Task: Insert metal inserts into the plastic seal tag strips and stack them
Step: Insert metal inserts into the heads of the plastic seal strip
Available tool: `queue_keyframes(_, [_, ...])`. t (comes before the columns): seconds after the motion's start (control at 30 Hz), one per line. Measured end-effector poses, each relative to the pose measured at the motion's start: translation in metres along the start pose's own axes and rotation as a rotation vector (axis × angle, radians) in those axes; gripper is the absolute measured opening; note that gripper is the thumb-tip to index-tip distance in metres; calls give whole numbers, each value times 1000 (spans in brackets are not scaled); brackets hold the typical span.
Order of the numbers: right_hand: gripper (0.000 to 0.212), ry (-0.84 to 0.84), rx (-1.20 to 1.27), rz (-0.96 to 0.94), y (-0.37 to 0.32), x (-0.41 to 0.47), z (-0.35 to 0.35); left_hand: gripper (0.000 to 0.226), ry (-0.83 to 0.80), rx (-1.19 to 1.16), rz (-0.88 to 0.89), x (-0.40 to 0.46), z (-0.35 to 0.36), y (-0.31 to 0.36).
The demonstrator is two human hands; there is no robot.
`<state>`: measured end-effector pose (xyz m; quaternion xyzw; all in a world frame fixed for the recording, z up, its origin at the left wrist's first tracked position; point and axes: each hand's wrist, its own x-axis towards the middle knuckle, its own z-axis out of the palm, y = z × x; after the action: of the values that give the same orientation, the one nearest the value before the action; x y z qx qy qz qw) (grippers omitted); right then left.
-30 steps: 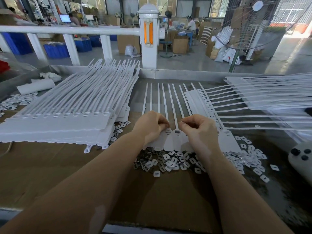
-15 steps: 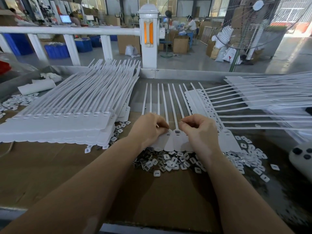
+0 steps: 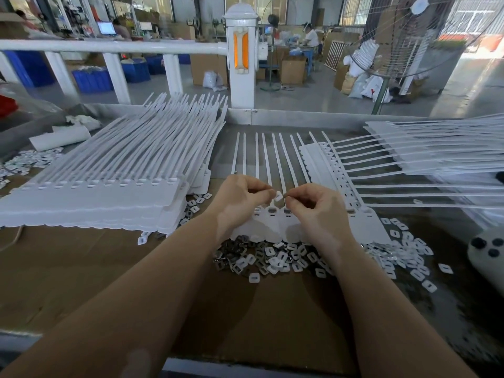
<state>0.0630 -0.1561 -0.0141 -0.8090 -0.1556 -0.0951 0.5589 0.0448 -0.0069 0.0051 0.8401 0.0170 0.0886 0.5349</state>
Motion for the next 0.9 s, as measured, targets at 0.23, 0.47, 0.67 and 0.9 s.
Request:
queue_keyframes(0.23, [8,-29,75,-10,-4,-1,-1,3,9,-47,7,-2,0,1])
queue_keyframes(0.47, [9,-46,21,-21,-2,0,0,3,-17,-102,-35,-3,1,1])
queue_keyframes(0.67, [10,-58,2,-28,1,0,2,10,-28,-69,4,-7,4,1])
queue_keyframes(0.9, [17,-76,-90,-29,3,1,4,17,-57,128,37,-6,9,0])
